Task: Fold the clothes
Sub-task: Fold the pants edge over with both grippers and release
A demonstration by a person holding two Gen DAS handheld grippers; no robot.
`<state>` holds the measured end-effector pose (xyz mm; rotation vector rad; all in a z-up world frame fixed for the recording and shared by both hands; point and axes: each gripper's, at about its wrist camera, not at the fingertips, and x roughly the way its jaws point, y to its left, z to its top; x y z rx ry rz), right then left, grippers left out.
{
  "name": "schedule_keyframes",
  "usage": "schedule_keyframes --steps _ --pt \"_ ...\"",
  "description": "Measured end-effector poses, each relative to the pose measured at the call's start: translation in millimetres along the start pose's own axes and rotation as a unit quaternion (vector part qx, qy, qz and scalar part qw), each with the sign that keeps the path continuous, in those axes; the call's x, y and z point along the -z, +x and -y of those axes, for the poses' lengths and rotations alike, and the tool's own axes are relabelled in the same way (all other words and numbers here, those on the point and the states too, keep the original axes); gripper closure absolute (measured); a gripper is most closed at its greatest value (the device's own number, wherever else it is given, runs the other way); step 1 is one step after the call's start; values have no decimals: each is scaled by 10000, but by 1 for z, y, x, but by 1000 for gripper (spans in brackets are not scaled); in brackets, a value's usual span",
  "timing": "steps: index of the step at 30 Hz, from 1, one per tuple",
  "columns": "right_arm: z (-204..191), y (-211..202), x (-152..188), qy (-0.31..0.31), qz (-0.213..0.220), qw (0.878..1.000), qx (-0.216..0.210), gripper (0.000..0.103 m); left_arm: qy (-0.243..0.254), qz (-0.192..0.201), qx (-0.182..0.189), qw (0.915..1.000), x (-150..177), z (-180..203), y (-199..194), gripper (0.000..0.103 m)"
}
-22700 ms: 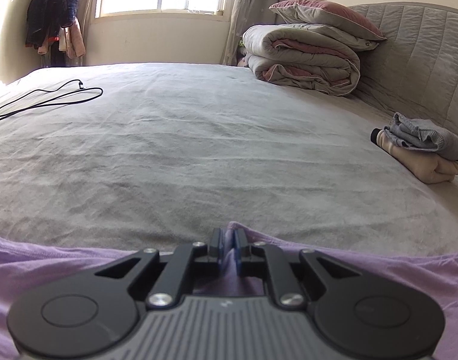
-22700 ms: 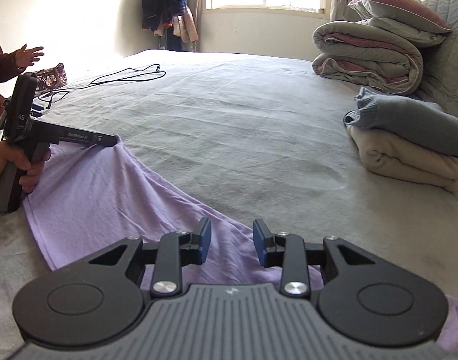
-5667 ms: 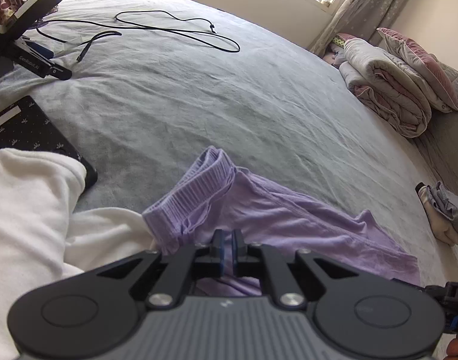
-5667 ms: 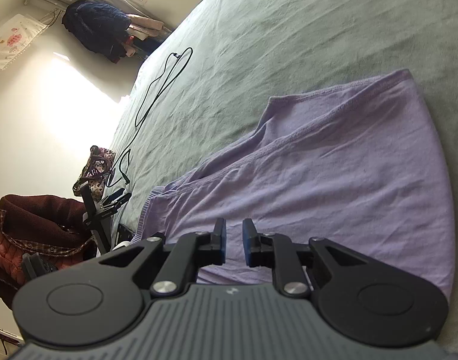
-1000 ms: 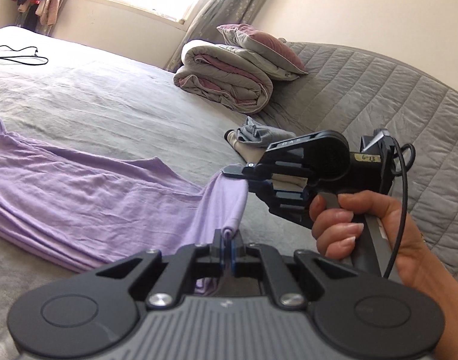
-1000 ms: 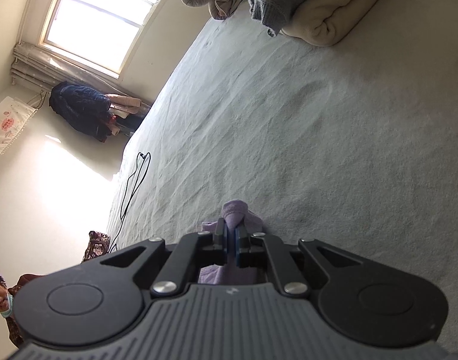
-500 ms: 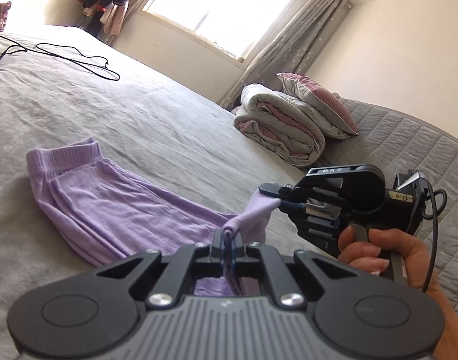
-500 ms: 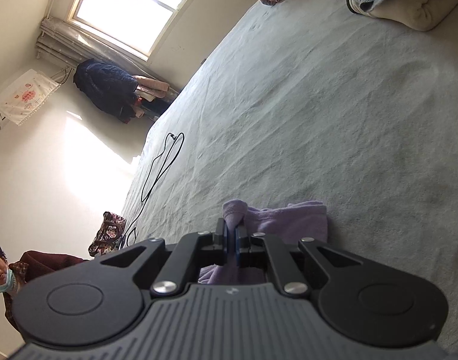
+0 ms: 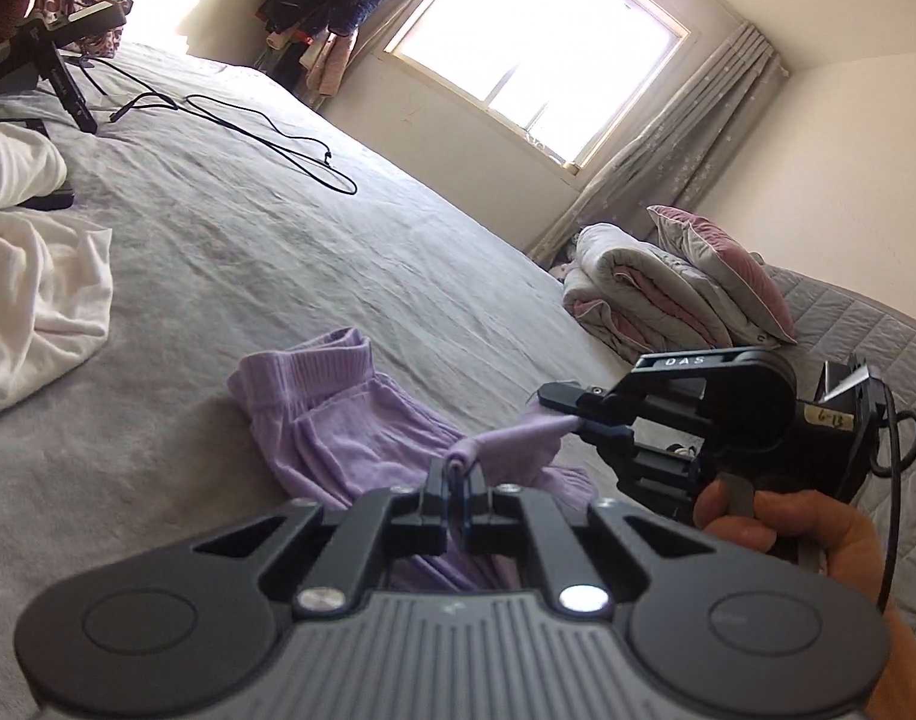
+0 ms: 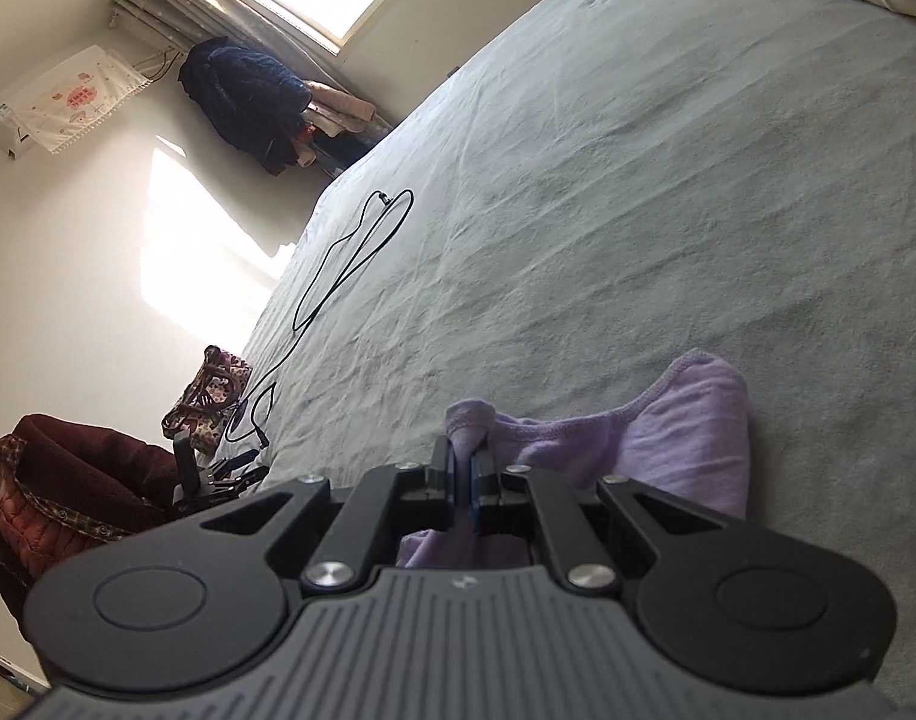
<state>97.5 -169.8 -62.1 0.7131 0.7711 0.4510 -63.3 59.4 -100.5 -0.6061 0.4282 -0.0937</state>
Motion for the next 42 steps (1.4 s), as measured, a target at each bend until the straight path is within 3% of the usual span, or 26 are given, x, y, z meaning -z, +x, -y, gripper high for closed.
schedule_keyframes --steps 18,20,21,23,28,30,31,37,42 --pt "-46 49 18 -322 -447 9985 12 96 -351 326 -763 9959 -12 -42 -12 99" --pt "-47 53 19 -243 -494 9985 -44 94 -351 308 -801 9957 -14 -46 -13 99" --pt "-47 55 19 -203 -517 9984 -72 87 -333 290 -802 9958 -15 -46 -13 98" --pt "-46 57 19 -114 -552 9983 -139 86 -247 327 -875 9953 -18 -46 -16 96" --pt "-38 37 4 12 -460 9988 -192 84 197 544 -908 9942 -35 -35 -27 92" --pt "-31 24 -3 7 -297 9994 -150 75 408 645 -905 9930 -42 -28 -31 92" --pt "-28 17 -6 17 -199 9997 -142 65 517 653 -869 9927 -46 -23 -31 92" --pt "-12 -18 -12 -57 99 9999 0 63 1316 -57 -548 9898 -55 8 -5 92" --pt "-4 -31 3 -502 190 9981 286 63 2228 -601 -557 9714 -59 23 32 92"
